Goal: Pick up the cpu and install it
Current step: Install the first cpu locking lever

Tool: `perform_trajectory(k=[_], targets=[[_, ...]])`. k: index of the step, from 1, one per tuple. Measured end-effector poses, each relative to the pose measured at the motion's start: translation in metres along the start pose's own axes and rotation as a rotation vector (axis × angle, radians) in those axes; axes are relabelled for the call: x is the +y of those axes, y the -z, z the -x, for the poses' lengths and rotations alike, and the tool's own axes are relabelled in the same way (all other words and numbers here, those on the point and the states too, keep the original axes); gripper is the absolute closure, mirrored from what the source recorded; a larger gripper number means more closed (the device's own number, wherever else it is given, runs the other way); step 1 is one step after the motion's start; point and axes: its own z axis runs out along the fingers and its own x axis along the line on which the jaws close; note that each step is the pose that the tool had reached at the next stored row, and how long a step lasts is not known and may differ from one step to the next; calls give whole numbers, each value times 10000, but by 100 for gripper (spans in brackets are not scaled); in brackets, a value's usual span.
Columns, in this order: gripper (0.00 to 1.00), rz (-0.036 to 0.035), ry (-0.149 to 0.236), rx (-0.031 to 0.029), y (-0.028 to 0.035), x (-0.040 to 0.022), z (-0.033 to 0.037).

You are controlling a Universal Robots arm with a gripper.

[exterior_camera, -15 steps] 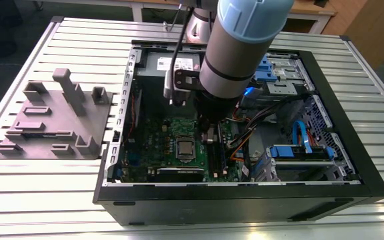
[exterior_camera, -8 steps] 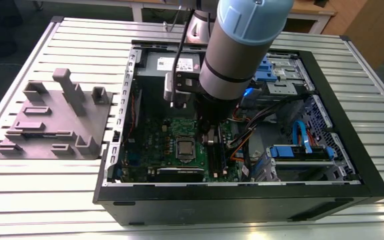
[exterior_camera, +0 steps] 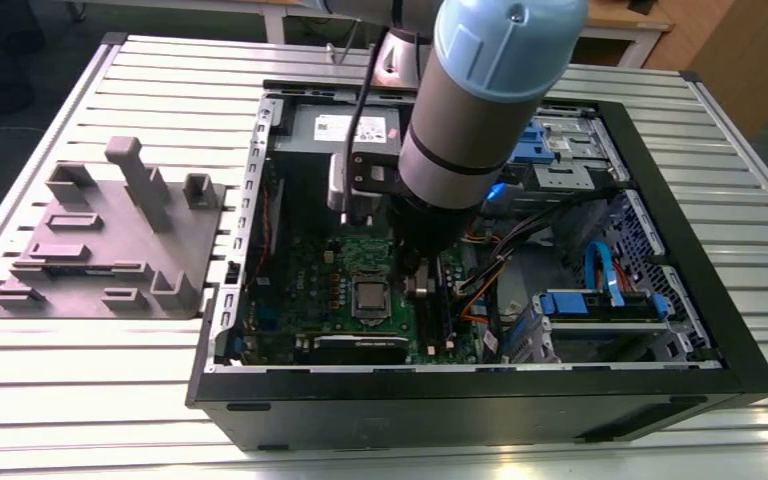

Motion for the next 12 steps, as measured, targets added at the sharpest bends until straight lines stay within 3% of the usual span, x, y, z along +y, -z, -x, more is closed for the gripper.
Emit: perform_trajectory(k=[12], targets=[[90,4,91,9,-79,-8,-54]])
